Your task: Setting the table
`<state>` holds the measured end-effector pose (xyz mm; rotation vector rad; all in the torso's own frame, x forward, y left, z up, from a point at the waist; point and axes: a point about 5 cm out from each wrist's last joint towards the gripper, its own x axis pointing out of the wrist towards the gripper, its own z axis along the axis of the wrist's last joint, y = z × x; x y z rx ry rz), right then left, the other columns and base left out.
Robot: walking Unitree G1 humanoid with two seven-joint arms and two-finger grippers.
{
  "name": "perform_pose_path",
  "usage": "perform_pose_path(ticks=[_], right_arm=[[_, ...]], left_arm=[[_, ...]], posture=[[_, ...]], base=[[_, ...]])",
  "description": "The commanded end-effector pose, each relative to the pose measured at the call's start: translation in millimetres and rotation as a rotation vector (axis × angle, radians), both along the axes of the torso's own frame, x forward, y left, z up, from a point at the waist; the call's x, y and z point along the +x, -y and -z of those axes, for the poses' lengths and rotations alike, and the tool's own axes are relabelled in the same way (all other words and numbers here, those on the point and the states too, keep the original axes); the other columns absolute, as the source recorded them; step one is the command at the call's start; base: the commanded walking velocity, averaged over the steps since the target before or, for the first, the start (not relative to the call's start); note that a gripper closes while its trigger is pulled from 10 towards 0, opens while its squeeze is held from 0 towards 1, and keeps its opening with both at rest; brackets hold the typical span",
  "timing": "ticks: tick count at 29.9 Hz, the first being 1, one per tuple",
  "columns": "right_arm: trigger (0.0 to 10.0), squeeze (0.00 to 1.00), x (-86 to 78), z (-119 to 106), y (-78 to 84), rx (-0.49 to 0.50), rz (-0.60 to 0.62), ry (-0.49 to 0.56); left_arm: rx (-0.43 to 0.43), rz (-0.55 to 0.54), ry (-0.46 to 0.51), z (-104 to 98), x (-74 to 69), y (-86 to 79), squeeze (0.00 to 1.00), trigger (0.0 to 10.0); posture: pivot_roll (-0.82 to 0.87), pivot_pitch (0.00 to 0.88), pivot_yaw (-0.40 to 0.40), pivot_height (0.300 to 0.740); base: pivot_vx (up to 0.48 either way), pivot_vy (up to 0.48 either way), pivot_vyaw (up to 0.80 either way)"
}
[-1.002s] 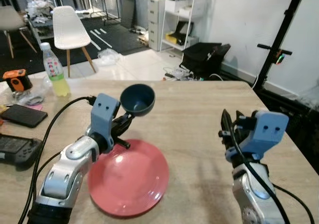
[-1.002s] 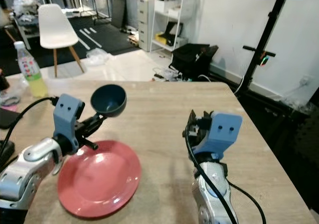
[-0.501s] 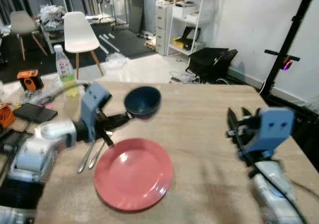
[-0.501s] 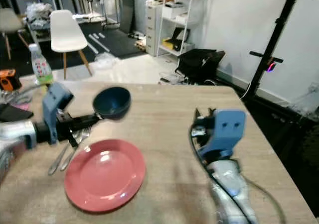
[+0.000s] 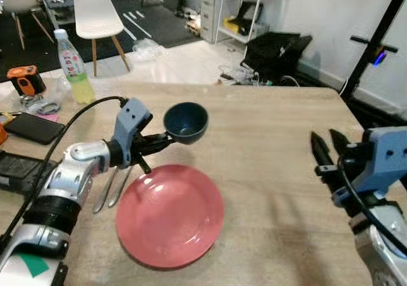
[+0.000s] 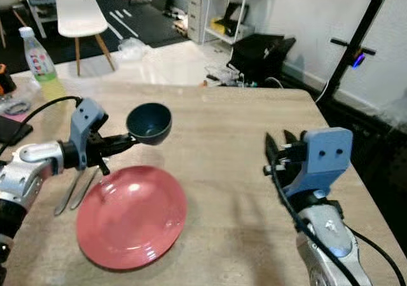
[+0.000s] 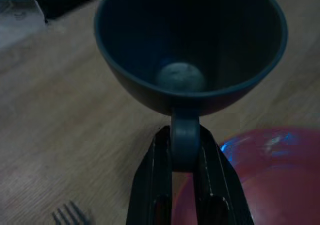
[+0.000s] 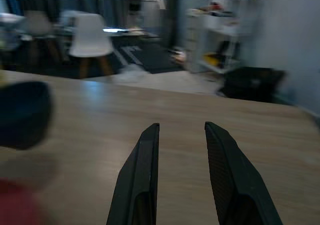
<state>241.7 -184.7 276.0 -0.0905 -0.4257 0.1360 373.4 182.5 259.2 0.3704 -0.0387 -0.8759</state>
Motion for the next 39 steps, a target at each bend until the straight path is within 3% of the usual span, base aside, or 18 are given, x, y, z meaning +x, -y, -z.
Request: perform_pose_path(ticks=[1, 2, 7, 12, 23, 32, 37, 39], right_arm=[[10.0, 0.0, -5.4, 0.7, -2.0, -0.004, -0.02, -0.014], [10.0, 0.0, -5.4, 0.7, -2.0, -0.004, -0.02, -0.014], [10.0, 0.0, 0.2, -2.8, -10.5, 0.031, -0.074, -0.013], [10.0, 0.0, 8.1, -11.6, -24.2, 0.031, -0.155, -0.01], [10.0, 0.0, 5.7, -18.7, -32.2, 0.034, -0.205, -0.015], [10.0, 0.0, -2.9, -18.4, -29.8, 0.038, -0.178, -0.021], [10.0, 0.0, -8.7, -8.2, -31.4, 0.028, -0.215, -0.083], [10.0, 0.0, -14.4, 3.3, -39.4, -0.076, -0.297, -0.164]], left_arm=[[0.026, 0.0, 0.007, -0.6, -2.8, -11.3, 0.0, 10.0], [0.026, 0.0, 0.007, -0.6, -2.8, -11.3, 0.0, 10.0], [-0.027, -0.043, -0.066, 2.1, -11.6, -46.6, 0.0, 10.0], [-0.068, -0.077, -0.084, 11.1, -5.8, -50.6, 0.0, 10.0], [-0.073, -0.16, -0.024, 0.8, 13.9, -40.0, 0.0, 10.0], [-0.046, -0.124, -0.041, -2.1, 21.2, -27.6, 0.0, 10.0], [-0.034, -0.123, -0.056, 1.2, 22.6, -25.6, 0.0, 10.0], [-0.029, -0.131, -0.054, 1.5, 24.0, -24.1, 0.0, 10.0]], posture=[[-0.08, 0.219, 0.098, 0.74], [-0.08, 0.219, 0.098, 0.74], [-0.03, 0.22, 0.066, 0.74], [-0.02, 0.224, 0.027, 0.74], [-0.05, 0.263, 0.006, 0.74], [-0.08, 0.275, 0.042, 0.74], [-0.09, 0.277, 0.049, 0.74], [-0.09, 0.276, 0.05, 0.74]], base=[[0.0, 0.0, 0.0], [0.0, 0.0, 0.0], [0.0, 0.0, 0.0], [0.0, 0.0, 0.0], [0.0, 0.0, 0.0], [0.0, 0.0, 0.0], [0.0, 0.0, 0.0], [0.0, 0.0, 0.0]])
